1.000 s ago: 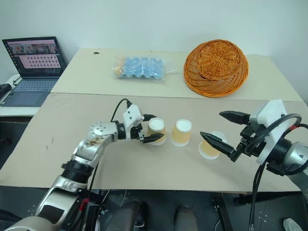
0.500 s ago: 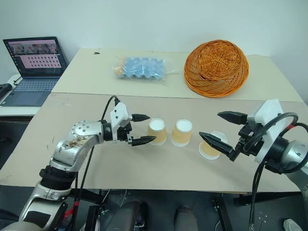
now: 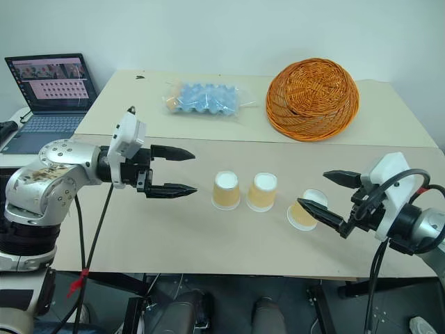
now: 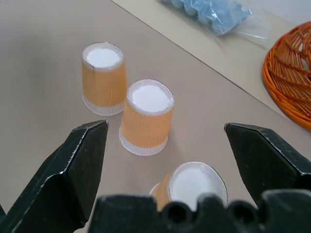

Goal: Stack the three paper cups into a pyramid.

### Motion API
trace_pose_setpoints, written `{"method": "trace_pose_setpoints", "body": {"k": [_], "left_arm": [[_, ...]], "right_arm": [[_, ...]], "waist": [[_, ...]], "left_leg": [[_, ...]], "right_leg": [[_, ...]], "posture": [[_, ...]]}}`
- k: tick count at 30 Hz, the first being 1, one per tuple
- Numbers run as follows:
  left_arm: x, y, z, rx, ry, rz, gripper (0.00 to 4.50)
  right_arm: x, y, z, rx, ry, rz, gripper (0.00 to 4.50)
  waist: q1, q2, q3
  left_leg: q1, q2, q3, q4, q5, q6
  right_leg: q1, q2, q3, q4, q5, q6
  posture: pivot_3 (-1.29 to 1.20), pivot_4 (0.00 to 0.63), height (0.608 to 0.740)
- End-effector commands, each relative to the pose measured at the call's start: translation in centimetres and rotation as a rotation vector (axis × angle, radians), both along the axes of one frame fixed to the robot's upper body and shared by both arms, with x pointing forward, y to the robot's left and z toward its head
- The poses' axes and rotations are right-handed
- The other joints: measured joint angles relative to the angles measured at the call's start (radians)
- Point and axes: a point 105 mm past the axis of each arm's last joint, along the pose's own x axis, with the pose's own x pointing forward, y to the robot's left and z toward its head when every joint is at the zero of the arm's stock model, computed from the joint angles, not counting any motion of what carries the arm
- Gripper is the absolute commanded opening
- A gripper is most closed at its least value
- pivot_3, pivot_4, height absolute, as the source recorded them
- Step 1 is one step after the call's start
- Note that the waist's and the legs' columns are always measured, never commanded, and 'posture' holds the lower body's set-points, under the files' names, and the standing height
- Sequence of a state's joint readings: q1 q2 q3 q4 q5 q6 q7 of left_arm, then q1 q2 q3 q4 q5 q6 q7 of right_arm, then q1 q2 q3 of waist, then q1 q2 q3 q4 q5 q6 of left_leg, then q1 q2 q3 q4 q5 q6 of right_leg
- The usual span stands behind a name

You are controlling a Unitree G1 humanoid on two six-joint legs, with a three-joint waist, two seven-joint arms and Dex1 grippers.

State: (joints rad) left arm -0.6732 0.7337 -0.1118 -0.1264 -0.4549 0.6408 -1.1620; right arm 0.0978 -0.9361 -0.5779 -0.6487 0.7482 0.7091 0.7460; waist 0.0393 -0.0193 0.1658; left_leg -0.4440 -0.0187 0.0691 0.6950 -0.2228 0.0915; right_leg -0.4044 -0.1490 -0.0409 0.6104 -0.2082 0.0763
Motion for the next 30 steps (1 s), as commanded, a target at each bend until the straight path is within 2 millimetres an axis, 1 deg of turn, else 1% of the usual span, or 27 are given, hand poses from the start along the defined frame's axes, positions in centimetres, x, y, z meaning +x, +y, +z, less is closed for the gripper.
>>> {"method": "trace_pose_setpoints", "body": {"k": [1,5,7,11,19,30], "left_arm": [[1.7,0.2,-1.8,0.041,-0.006,0.075,4.41],[2.5,0.0,-3.4,0.096,-0.030,0.066,4.41],[2.8,-0.9,-4.2,0.103,-0.037,0.045,4.41],[3.2,-2.9,-4.9,0.072,-0.021,0.002,4.41],[4.0,-5.1,-5.1,0.060,-0.032,-0.048,4.41],[3.7,-6.5,-4.8,0.047,-0.036,-0.101,4.41]], "right_arm": [[-0.5,0.0,1.6,-0.027,-0.087,-0.007,4.50],[-1.0,0.1,1.6,-0.025,-0.093,-0.014,4.50],[-1.2,0.0,1.7,-0.025,-0.100,-0.022,4.50],[-1.5,0.2,2.0,-0.019,-0.114,-0.023,4.50],[-1.8,0.3,2.4,-0.021,-0.125,-0.030,4.50],[-2.0,0.3,2.5,-0.018,-0.135,-0.039,4.50]], "waist": [[0.000,-0.001,0.000],[0.001,-0.001,0.000],[0.003,0.000,0.000],[0.004,-0.001,0.000],[0.001,-0.001,0.000],[0.000,-0.001,0.000]], "left_leg": [[0.000,0.000,0.000,0.000,0.000,0.000],[-0.002,0.000,0.000,0.000,0.000,0.000],[-0.003,0.000,0.000,0.000,0.000,0.000],[-0.002,0.000,-0.001,0.000,0.000,0.000],[-0.003,0.001,-0.001,0.000,0.000,0.000],[-0.003,0.000,-0.001,0.000,0.000,0.001]], "right_leg": [[0.000,0.000,0.000,0.000,0.000,0.000],[-0.001,0.000,0.000,0.000,0.000,0.000],[-0.001,0.000,0.000,0.000,0.000,0.000],[-0.002,-0.001,0.000,-0.001,0.000,0.000],[-0.001,-0.002,0.000,0.000,0.000,0.000],[-0.001,-0.002,0.000,0.000,0.000,0.000]], "posture": [[0.00,0.150,0.726],[0.00,0.150,0.726],[0.00,0.150,0.726],[0.00,0.150,0.726],[0.00,0.150,0.726],[0.00,0.150,0.726]]}}
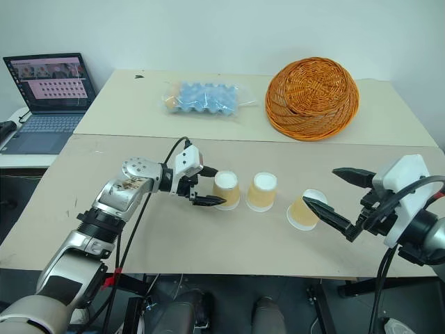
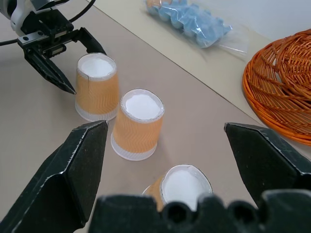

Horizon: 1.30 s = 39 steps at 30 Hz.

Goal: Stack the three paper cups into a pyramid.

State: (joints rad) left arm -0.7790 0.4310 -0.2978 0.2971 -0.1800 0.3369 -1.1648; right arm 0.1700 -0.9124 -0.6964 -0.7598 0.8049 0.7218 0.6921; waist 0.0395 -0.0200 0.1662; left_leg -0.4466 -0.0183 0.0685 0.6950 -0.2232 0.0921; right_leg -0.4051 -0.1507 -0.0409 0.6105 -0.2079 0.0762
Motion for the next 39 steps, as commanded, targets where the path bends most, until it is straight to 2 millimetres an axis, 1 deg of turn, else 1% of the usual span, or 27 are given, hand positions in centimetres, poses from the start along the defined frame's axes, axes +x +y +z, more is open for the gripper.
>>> {"method": "trace_pose_setpoints", "body": {"k": [1,8,11,15,22,31,35,39], "left_arm": [[-0.1,-0.8,1.4,-0.007,-0.054,-0.039,4.41],[-0.2,-1.0,1.9,-0.017,-0.056,-0.044,4.41],[-0.2,-1.7,2.2,-0.043,-0.060,-0.038,4.41],[-0.6,-2.8,2.5,-0.078,-0.053,-0.053,4.41],[-0.9,-3.3,2.9,-0.090,-0.051,-0.068,4.41],[-0.9,-2.0,3.1,-0.090,-0.052,-0.031,4.41],[-0.8,-0.3,4.7,-0.124,-0.098,0.028,4.41],[-1.6,0.7,6.4,-0.141,-0.127,0.028,4.41]], "right_arm": [[-0.4,0.0,1.1,-0.015,-0.060,-0.010,4.50],[-0.5,0.0,1.1,-0.015,-0.061,-0.008,4.50],[-0.5,0.0,1.1,-0.015,-0.061,-0.009,4.50],[-0.6,0.1,1.1,-0.014,-0.063,-0.009,4.50],[-0.6,0.1,1.2,-0.013,-0.065,-0.007,4.50],[-0.6,0.0,1.1,-0.004,-0.061,-0.004,4.50],[-0.6,0.0,1.0,0.000,-0.055,0.000,4.50],[-0.5,0.0,1.0,0.001,-0.047,0.005,4.50]], "waist": [[0.000,0.000,0.000],[0.000,0.000,0.000],[0.002,0.000,0.000],[0.001,0.000,0.000],[0.000,0.000,0.000],[0.000,0.000,0.000],[-0.001,0.000,0.000],[-0.003,0.000,0.000]], "left_leg": [[0.000,0.000,0.000,0.000,0.000,0.000],[0.000,0.000,0.000,0.000,0.000,0.000],[0.000,0.000,0.000,0.000,0.000,0.000],[0.000,0.000,0.000,0.000,0.000,0.000],[0.000,0.000,0.000,0.000,0.000,0.000],[0.000,0.000,0.000,0.000,0.000,0.000],[0.000,0.000,0.000,0.000,0.000,0.000],[0.000,0.000,0.000,0.000,0.000,0.000]], "right_leg": [[0.000,0.000,0.000,0.000,0.000,0.000],[0.000,0.000,0.000,0.000,0.000,0.000],[0.000,0.000,0.000,0.000,0.000,0.000],[0.000,0.000,0.000,0.000,0.000,0.000],[0.000,0.000,0.000,0.000,0.000,0.000],[0.001,0.000,0.000,0.000,0.000,0.000],[0.000,0.000,0.000,0.000,0.000,0.000],[0.000,0.000,0.000,0.000,0.000,0.000]], "posture": [[0.00,0.150,0.726],[0.00,0.150,0.726],[0.00,0.150,0.726],[0.00,0.150,0.726],[0.00,0.150,0.726],[0.00,0.150,0.726],[0.00,0.150,0.726],[0.00,0.150,0.726]]}}
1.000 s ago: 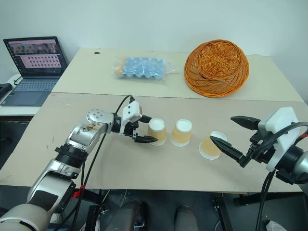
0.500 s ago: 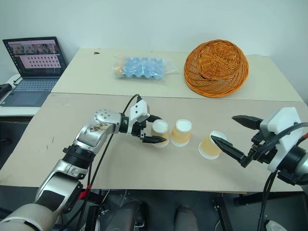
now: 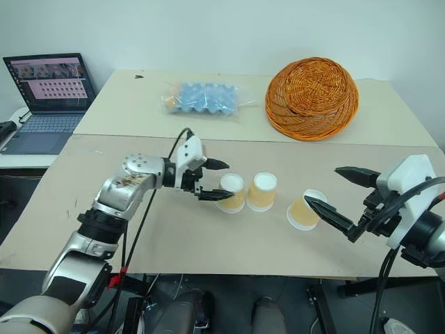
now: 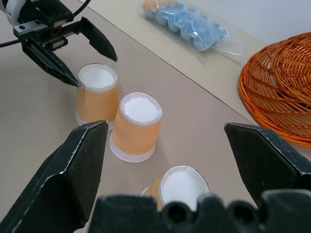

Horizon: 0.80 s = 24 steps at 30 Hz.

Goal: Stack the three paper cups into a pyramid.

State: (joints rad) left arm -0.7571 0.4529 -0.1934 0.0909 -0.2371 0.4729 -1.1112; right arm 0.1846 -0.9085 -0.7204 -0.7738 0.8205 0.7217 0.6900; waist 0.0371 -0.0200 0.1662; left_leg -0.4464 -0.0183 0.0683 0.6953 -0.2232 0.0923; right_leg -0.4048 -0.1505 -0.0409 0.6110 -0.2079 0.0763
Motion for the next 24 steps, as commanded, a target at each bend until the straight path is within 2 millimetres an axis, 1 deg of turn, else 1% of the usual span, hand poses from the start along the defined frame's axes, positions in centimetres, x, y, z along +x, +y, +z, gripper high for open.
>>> {"method": "trace_pose_setpoints", "body": {"k": [1,4,7,8,10,12,16,24], "left_arm": [[-1.2,0.4,2.7,-0.036,-0.064,-0.027,4.41],[-2.3,0.7,3.6,-0.031,-0.073,-0.052,4.41],[-4.7,1.4,5.6,-0.028,-0.058,-0.138,4.41],[-5.2,1.5,6.0,-0.027,-0.053,-0.148,4.41],[-5.4,1.6,6.2,-0.023,-0.053,-0.142,4.41],[-5.5,1.6,6.2,-0.016,-0.055,-0.140,4.41],[-6.2,1.3,6.5,-0.022,-0.056,-0.143,4.41],[-7.1,1.4,7.0,-0.020,-0.086,-0.156,4.41]], "right_arm": [[-0.2,-0.1,0.7,-0.003,-0.036,0.005,4.50],[0.0,-0.3,0.6,-0.010,-0.025,0.004,4.50],[0.8,-1.8,-2.1,-0.082,0.090,-0.040,4.50],[0.9,-2.2,-3.0,-0.098,0.122,-0.047,4.50],[1.0,-2.7,-4.1,-0.114,0.156,-0.053,4.50],[1.3,-3.0,-4.7,-0.093,0.163,-0.058,4.50],[2.4,-4.1,-6.6,-0.101,0.202,-0.084,4.50],[3.9,-4.5,-7.9,-0.093,0.211,-0.086,4.50]], "waist": [[0.000,0.000,0.000],[0.002,0.000,0.000],[0.000,0.000,0.000],[-0.002,0.000,0.000],[0.000,0.000,0.000],[0.001,0.001,-0.001],[-0.001,0.001,0.000],[-0.002,0.001,0.000]], "left_leg": [[0.000,0.000,0.000,0.000,0.000,0.000],[0.000,0.000,0.000,0.000,0.000,0.000],[0.000,0.000,0.000,0.000,0.000,0.000],[0.000,0.000,0.000,0.000,0.000,0.000],[0.001,0.000,0.000,0.000,0.000,0.000],[0.001,0.000,0.000,0.000,0.000,-0.001],[0.002,0.000,0.000,0.000,0.001,-0.002],[0.002,0.000,0.000,0.000,0.001,-0.002]], "right_leg": [[0.000,0.000,0.000,0.000,0.000,0.000],[0.000,0.000,0.000,0.000,0.000,0.000],[0.000,0.000,0.000,0.000,0.000,0.000],[0.000,0.001,0.000,0.000,0.000,0.000],[0.000,0.001,0.000,0.000,0.000,0.000],[0.000,0.001,0.000,0.000,0.000,0.000],[0.001,0.002,0.000,0.000,0.000,0.000],[0.001,0.003,0.001,0.000,0.000,0.000]], "posture": [[0.00,0.150,0.726],[0.00,0.150,0.726],[0.00,0.150,0.726],[0.00,0.150,0.726],[0.00,0.150,0.726],[0.00,0.150,0.726],[0.00,0.150,0.726],[0.00,0.150,0.726]]}}
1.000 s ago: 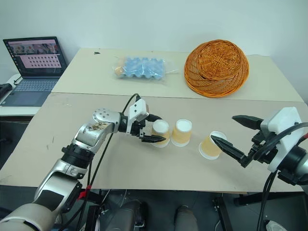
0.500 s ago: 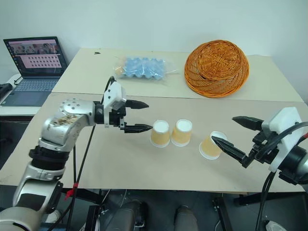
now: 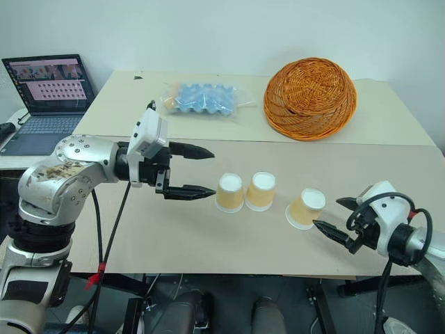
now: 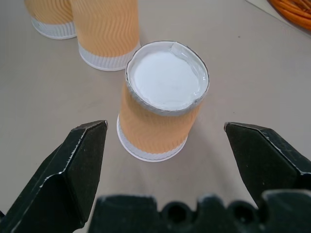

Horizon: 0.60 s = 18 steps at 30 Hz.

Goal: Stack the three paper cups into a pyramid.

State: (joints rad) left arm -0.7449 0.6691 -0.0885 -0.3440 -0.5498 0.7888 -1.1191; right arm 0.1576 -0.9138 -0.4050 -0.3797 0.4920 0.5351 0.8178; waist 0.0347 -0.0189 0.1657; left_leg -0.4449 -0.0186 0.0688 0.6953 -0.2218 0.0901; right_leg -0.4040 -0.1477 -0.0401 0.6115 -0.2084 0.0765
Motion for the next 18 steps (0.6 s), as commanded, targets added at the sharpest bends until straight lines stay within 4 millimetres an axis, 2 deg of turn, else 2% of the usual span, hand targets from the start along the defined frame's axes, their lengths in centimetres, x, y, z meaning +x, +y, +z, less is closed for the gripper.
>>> {"method": "trace_pose_setpoints", "body": {"k": [1,7,18], "left_arm": [[-0.7,0.1,1.2,-0.013,-0.060,-0.015,4.41],[-0.7,0.8,0.9,0.013,-0.053,0.009,4.41],[-0.5,0.7,0.9,0.005,-0.051,0.031,4.41]], "right_arm": [[0.5,-0.1,0.5,-0.017,-0.041,0.010,4.50],[2.3,0.7,0.5,0.046,-0.077,0.020,4.50],[4.1,2.1,0.7,0.109,-0.100,0.043,4.50]], "waist": [[0.000,0.000,0.000],[-0.005,0.000,0.000],[-0.016,0.000,0.000]], "left_leg": [[0.000,0.000,0.000,0.000,0.000,0.000],[0.000,0.000,0.000,0.000,0.000,0.000],[0.000,0.000,0.000,-0.001,0.003,-0.005]], "right_leg": [[0.000,0.000,0.000,0.000,0.000,0.000],[0.000,0.000,0.000,0.000,0.000,0.000],[0.000,0.001,0.000,0.001,0.000,0.000]], "posture": [[0.00,0.150,0.726],[0.00,0.150,0.726],[0.00,0.150,0.726]]}}
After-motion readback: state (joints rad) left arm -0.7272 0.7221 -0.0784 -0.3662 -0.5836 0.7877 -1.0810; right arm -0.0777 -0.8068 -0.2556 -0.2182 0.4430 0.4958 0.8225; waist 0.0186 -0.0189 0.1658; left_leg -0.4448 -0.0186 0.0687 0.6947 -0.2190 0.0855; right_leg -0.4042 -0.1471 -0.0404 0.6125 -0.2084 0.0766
